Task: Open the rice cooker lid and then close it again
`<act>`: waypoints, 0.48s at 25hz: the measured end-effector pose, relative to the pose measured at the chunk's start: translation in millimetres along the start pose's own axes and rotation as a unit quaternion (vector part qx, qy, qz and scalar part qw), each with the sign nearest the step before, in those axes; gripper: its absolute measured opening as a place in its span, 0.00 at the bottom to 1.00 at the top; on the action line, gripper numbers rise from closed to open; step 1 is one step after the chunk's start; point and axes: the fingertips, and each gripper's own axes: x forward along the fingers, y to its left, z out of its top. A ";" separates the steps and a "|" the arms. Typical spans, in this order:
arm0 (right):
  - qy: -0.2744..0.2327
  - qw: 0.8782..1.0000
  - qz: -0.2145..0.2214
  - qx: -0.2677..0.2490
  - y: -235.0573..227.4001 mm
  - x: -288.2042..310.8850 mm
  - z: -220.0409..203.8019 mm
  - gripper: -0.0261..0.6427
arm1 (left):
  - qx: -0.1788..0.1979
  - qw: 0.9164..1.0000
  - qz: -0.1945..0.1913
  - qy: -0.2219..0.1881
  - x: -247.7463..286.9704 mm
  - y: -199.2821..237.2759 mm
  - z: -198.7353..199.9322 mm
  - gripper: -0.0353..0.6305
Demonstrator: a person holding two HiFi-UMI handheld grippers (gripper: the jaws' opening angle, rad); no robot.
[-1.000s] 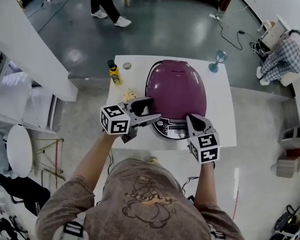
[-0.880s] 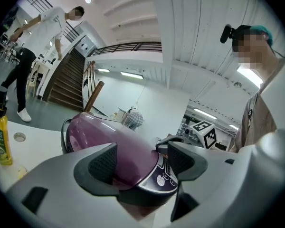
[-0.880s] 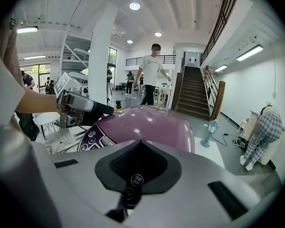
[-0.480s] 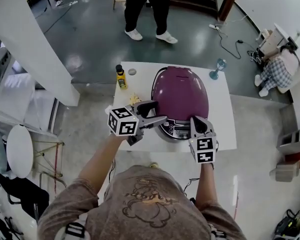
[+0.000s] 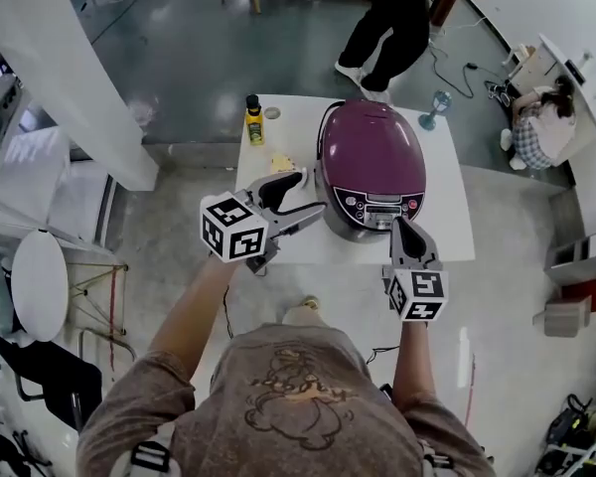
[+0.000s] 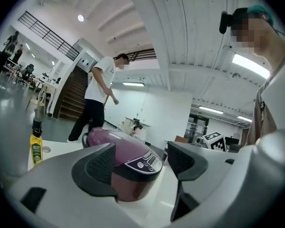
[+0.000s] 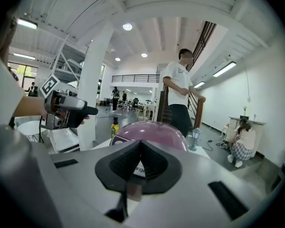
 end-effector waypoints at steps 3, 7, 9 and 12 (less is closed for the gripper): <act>-0.001 1.000 -0.006 0.018 17.6 -20.3 -9.8 0.05 | 0.017 1.000 0.004 0.006 -20.8 -13.8 -9.9 0.57; -0.010 0.999 -0.012 0.036 36.7 -45.8 -21.6 0.04 | 0.027 1.000 -0.002 0.010 -42.4 -36.3 -27.4 0.57; -0.019 0.999 -0.011 0.045 45.9 -56.8 -25.2 0.04 | 0.021 1.000 -0.006 0.007 -51.8 -45.7 -36.7 0.57; -0.031 0.998 -0.001 0.059 60.5 -70.1 -30.7 0.04 | 0.025 1.000 0.008 0.005 -63.5 -51.1 -51.2 0.57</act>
